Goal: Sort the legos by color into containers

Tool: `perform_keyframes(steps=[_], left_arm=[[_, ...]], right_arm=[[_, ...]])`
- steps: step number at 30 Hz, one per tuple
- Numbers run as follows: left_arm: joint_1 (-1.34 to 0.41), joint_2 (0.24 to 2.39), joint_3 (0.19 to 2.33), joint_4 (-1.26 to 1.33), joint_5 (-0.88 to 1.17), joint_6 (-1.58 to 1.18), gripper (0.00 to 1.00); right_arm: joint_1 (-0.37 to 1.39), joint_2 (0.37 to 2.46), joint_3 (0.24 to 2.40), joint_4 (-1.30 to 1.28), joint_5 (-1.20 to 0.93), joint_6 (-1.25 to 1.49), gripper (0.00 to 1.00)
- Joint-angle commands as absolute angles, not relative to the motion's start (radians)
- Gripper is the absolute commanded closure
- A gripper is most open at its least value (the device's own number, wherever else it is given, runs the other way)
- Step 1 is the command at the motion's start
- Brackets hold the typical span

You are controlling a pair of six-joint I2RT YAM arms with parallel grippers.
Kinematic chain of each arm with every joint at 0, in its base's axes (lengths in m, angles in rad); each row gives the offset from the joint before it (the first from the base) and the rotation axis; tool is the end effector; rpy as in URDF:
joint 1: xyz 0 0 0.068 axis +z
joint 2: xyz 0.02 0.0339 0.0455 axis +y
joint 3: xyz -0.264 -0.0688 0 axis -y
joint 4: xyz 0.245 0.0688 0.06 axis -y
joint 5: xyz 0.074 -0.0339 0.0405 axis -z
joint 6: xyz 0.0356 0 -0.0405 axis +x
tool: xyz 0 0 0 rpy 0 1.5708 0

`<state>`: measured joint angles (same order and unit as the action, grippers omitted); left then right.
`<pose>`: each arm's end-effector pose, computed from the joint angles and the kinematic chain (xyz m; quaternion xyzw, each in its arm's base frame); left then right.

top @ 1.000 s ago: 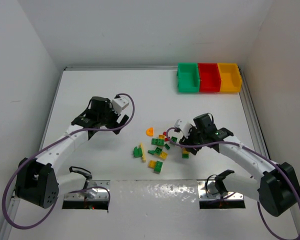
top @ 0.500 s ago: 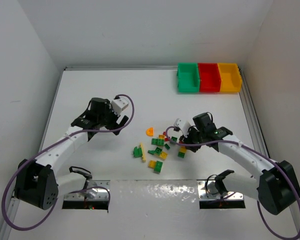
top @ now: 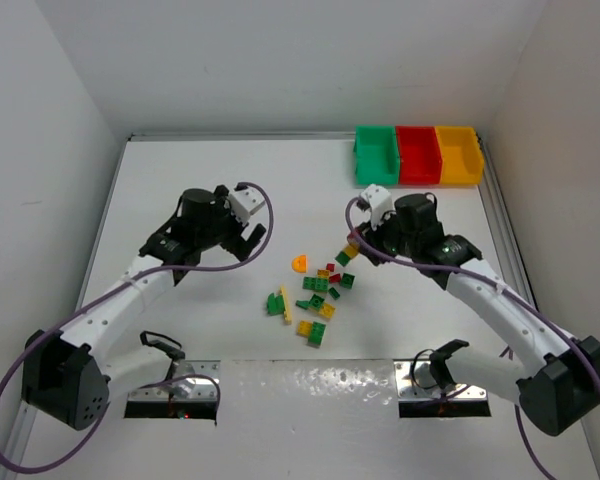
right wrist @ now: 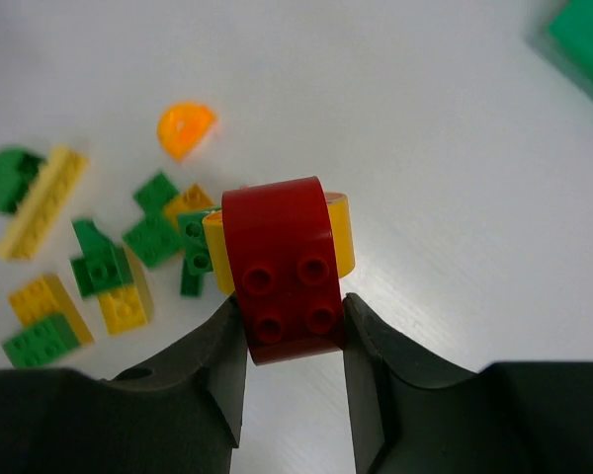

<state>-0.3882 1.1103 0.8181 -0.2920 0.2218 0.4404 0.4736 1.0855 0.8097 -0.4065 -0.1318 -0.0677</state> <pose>0.2241 -0.1001 0.2769 0.4004 0.7802 -0.0852 0.4730 0.2059 0.1108 0.2691 -0.2682 0.8606 0.1447 0.4081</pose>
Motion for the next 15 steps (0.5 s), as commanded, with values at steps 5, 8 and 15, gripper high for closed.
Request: perform_keyframes(steps=[5, 8, 15], left_arm=[[-0.492, 1.143, 0.922, 0.051, 0.296, 0.414, 0.01], [-0.555, 1.186, 0.916, 0.103, 0.243, 0.437, 0.00], [-0.670, 1.241, 0.894, 0.221, 0.228, 0.504, 0.00]], right_arm=[[0.476, 1.152, 0.924, -0.148, -0.012, 0.303, 1.00], [0.477, 1.183, 0.919, -0.091, 0.024, 0.398, 1.00], [0.508, 1.262, 0.956, -0.034, 0.003, 0.521, 1.00]])
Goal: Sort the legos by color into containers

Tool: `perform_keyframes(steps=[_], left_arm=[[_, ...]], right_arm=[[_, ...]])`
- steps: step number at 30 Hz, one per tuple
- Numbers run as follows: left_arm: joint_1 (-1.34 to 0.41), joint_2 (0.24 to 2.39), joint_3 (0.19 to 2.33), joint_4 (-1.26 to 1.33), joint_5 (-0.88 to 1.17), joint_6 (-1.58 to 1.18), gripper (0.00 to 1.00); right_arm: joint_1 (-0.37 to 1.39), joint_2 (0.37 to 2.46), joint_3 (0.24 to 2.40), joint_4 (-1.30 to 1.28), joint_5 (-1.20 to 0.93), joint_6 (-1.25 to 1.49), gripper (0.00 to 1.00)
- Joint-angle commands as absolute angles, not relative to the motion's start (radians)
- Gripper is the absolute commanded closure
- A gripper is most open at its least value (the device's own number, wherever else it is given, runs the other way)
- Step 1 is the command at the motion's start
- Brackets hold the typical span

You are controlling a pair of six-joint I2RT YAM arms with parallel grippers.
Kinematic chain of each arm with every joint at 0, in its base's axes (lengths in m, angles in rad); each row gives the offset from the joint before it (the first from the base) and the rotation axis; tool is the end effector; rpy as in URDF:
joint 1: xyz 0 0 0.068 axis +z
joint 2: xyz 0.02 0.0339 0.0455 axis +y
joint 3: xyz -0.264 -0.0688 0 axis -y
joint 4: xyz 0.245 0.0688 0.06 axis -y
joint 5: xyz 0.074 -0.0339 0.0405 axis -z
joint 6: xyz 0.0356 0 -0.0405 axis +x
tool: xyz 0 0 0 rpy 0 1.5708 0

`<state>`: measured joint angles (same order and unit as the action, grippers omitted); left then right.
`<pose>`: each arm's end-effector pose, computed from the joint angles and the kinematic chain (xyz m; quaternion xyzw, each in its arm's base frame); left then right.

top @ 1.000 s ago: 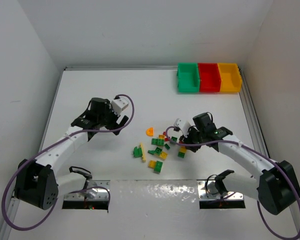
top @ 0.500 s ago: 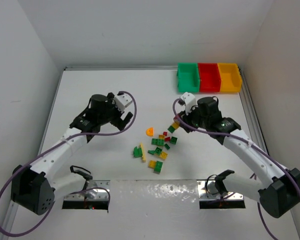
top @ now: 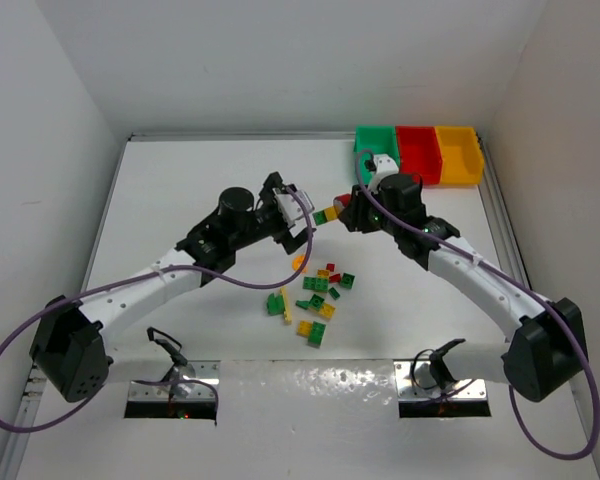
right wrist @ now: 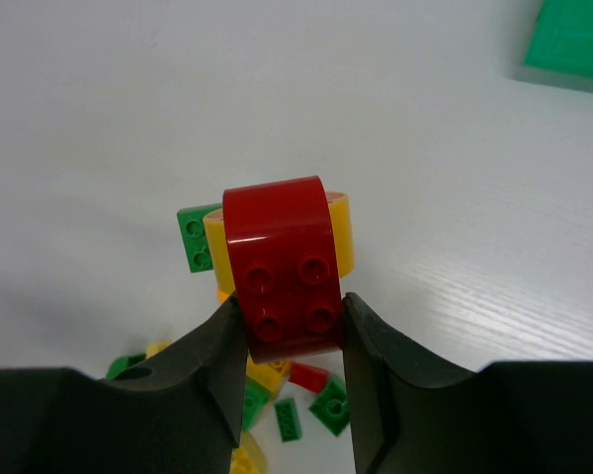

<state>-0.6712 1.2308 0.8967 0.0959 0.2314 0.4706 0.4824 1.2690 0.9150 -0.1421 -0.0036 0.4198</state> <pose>0.2210 -0.1859 0.3131 0.4820 0.6185 -0.1518 0.6018 0.2555 0.1340 0.2847 -0.0278 0.8586 0.2245 0.4600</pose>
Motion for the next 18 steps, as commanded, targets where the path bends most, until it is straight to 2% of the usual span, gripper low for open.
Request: perform_keyframes(steps=[1, 7, 14, 18], left_arm=[[-0.672, 1.249, 0.887, 0.233, 0.253, 0.549, 0.00], [-0.693, 1.282, 0.836, 0.284, 0.328, 0.722, 0.00], [-0.695, 1.354, 0.873, 0.285, 0.368, 0.701, 0.05], [-0.695, 1.365, 0.864, 0.276, 0.351, 0.683, 0.16]], right_arm=[[0.512, 1.261, 0.953, -0.025, 0.003, 0.543, 1.00], [0.538, 1.273, 0.945, -0.006, 0.009, 0.588, 1.00], [0.604, 1.298, 0.948, 0.023, 0.043, 0.571, 1.00], [0.607, 1.298, 0.951, 0.028, 0.040, 0.560, 1.00]])
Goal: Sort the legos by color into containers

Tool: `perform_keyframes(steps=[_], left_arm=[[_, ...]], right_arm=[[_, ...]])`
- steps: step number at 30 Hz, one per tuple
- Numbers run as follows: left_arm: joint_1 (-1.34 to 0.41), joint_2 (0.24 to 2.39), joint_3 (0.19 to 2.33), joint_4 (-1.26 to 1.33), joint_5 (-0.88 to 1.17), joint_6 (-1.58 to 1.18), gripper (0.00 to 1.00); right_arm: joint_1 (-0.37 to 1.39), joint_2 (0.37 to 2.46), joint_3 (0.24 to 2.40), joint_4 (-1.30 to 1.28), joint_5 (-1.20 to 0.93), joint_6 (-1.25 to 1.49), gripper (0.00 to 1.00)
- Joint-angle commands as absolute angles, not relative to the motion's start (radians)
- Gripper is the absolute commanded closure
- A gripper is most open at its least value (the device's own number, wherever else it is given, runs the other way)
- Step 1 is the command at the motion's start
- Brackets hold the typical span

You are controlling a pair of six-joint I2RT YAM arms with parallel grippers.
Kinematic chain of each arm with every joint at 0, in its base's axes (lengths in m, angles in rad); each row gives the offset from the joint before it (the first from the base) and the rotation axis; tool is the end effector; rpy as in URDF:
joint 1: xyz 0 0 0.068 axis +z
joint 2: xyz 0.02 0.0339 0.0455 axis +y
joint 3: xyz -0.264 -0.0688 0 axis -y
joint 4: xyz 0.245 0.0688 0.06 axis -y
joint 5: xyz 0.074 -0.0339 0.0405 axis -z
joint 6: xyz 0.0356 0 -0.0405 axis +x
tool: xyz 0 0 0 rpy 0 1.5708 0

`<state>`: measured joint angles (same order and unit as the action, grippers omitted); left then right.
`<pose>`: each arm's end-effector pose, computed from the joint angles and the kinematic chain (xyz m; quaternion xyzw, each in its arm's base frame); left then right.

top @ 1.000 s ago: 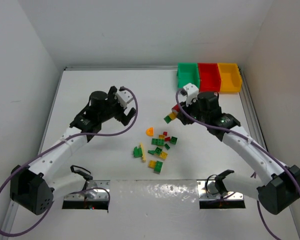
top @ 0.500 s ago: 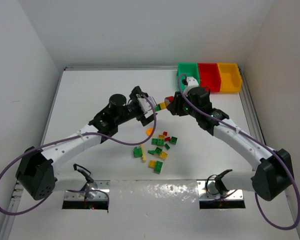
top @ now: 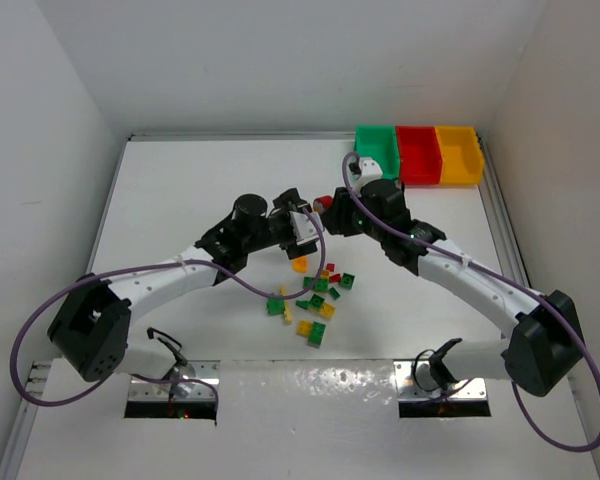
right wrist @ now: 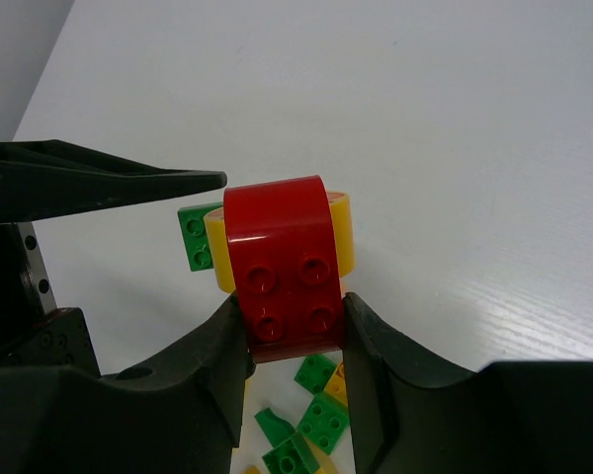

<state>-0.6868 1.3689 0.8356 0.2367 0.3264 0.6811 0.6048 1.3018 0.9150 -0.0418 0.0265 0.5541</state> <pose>0.2337 -0.2064 0.2678 0.5761 0.5537 -0.1323 0.5866 0.2465 0.1693 0.2856 -0.0142 0.8411 0.2866 0.4584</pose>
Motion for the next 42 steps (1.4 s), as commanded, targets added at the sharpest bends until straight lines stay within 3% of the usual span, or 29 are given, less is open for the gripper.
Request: perform_keyframes(steps=[1, 3, 7, 12, 15, 19, 23, 26, 35, 42], left_arm=[[-0.695, 1.368, 0.853, 0.287, 0.335, 0.686, 0.16], [-0.695, 1.374, 0.839, 0.305, 0.316, 0.693, 0.17], [-0.695, 1.393, 0.851, 0.333, 0.322, 0.667, 0.34], [-0.695, 1.411, 0.865, 0.337, 0.321, 0.669, 0.40], [-0.695, 1.420, 0.864, 0.333, 0.310, 0.675, 0.51], [-0.695, 1.424, 0.865, 0.348, 0.308, 0.655, 0.72], [-0.695, 1.419, 0.864, 0.364, 0.304, 0.611, 0.84], [-0.695, 1.413, 0.858, 0.365, 0.296, 0.601, 1.00], [-0.695, 1.382, 0.802, 0.239, 0.172, 0.630, 1.00], [-0.690, 1.350, 0.793, 0.225, 0.095, 0.614, 1.00]], right_arm=[[0.607, 1.298, 0.950, 0.028, 0.031, 0.560, 1.00], [0.609, 1.298, 0.950, 0.038, 0.022, 0.560, 1.00], [0.614, 1.304, 0.948, 0.043, 0.009, 0.557, 1.00], [0.626, 1.304, 0.937, 0.061, 0.003, 0.557, 1.00], [0.626, 1.298, 0.937, 0.078, 0.006, 0.557, 1.00], [0.626, 1.302, 0.945, 0.080, 0.003, 0.546, 1.00], [0.627, 1.304, 0.936, 0.075, 0.005, 0.540, 1.00], [0.626, 1.305, 0.931, 0.081, 0.003, 0.548, 1.00], [0.618, 1.270, 0.985, -0.035, 0.120, 0.512, 1.00], [0.482, 1.171, 1.026, -0.136, 0.129, 0.482, 1.00]])
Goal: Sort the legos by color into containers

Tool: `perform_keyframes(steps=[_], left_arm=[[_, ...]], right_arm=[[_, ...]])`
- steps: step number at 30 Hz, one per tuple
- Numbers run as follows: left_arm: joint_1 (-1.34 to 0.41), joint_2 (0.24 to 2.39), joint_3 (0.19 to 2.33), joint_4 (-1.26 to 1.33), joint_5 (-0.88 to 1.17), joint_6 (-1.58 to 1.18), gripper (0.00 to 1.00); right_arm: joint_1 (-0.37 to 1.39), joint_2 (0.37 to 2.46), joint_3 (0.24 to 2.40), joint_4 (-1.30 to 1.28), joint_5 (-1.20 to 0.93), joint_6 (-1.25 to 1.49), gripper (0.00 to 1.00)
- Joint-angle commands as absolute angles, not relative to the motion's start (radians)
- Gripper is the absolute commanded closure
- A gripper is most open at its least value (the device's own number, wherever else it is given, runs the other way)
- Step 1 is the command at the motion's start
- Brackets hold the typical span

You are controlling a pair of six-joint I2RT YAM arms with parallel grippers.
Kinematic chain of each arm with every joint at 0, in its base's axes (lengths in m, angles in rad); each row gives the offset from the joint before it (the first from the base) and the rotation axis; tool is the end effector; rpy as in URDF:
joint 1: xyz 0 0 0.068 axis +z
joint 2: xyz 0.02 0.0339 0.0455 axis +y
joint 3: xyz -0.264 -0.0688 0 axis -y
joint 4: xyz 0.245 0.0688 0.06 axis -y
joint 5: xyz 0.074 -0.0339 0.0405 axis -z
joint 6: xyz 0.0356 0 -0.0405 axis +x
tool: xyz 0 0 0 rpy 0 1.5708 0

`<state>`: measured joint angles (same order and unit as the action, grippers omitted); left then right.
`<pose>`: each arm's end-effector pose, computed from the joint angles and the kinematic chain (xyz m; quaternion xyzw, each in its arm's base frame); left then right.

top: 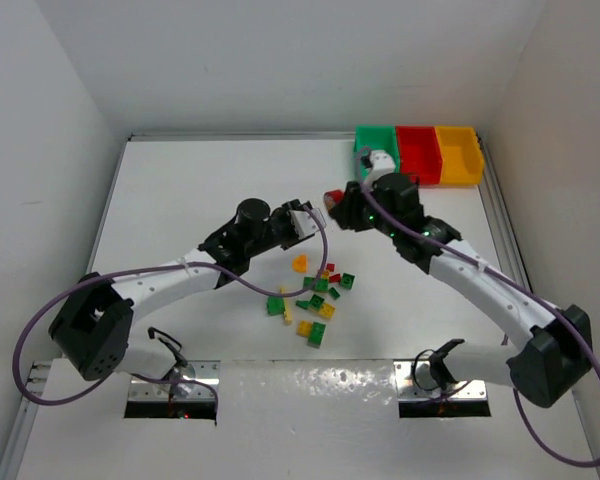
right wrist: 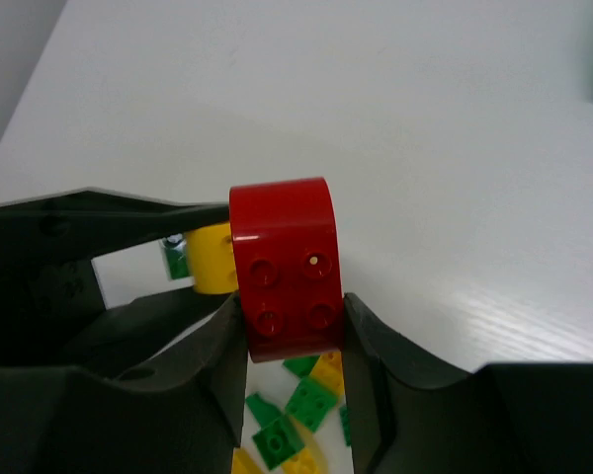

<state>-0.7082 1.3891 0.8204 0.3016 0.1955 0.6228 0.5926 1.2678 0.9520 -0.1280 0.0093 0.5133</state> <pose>0.2356 -0.2109 0.2630 0.5351 0.5858 -0.1033 0.5999 0.2422 0.1627 0.2994 -0.0310 0.8448 0.2772 0.4566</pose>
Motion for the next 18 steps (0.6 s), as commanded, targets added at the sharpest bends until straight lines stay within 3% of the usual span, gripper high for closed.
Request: perform_keyframes(steps=[1, 13, 18], left_arm=[[-0.690, 1.348, 0.798, 0.224, 0.092, 0.611, 1.00], [-0.687, 1.342, 0.822, 0.227, 0.091, 0.592, 1.00], [-0.686, 1.325, 0.819, 0.230, 0.060, 0.560, 1.00]], right_arm=[[0.463, 1.157, 1.025, -0.140, 0.123, 0.486, 1.00], [0.362, 1.134, 1.111, -0.199, 0.155, 0.417, 1.00], [0.258, 1.316, 1.222, -0.290, -0.006, 0.411, 1.00]])
